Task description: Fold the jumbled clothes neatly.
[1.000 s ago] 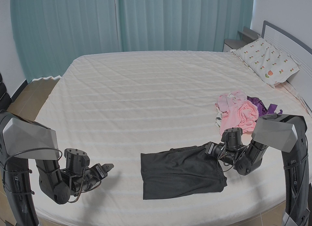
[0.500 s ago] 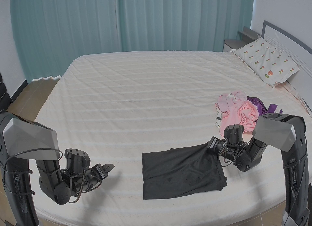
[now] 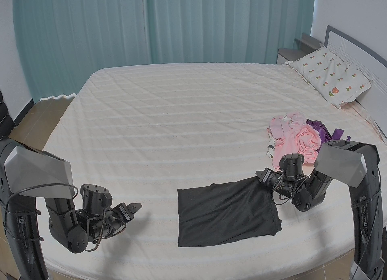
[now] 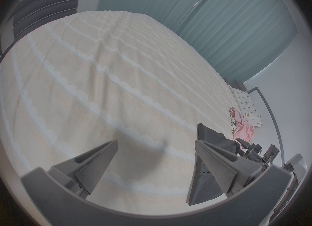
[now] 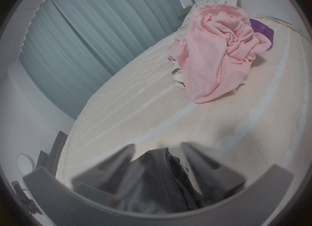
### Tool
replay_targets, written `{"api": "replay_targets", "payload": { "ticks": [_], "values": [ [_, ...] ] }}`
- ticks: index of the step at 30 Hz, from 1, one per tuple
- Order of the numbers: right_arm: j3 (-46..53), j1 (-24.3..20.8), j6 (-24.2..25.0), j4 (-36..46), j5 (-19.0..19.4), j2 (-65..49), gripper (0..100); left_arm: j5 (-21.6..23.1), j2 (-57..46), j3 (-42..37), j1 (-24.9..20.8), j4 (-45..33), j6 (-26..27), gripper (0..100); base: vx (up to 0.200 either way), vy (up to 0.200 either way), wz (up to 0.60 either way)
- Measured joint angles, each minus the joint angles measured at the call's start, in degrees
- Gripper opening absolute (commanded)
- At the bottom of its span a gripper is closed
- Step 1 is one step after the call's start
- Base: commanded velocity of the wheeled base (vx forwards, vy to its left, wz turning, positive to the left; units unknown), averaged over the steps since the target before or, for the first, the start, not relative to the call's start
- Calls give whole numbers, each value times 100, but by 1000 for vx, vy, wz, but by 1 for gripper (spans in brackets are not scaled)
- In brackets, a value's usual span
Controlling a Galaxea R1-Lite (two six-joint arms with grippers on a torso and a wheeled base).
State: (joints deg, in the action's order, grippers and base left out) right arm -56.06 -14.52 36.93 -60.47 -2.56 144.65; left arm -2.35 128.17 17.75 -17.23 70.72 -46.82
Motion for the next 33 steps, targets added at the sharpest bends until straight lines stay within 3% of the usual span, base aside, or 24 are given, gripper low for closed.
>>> {"api": "replay_targets", "payload": {
  "ticks": [8,16,24,33],
  "values": [
    [533,83,-39,-191,148,-297,100,0,9,-6,-5,1,0,100,0,0,0],
    [2118,149,-617,-530,992,-942,100,0,9,-23,-11,9,0,100,0,0,0],
    [3917,91,-1158,-1751,1766,-1246,100,1,5,-34,-16,9,2,100,0,0,0],
    [4369,-152,-1254,-1972,1914,-1084,100,0,2,-33,-16,11,2,100,0,0,0]
  ]
}}
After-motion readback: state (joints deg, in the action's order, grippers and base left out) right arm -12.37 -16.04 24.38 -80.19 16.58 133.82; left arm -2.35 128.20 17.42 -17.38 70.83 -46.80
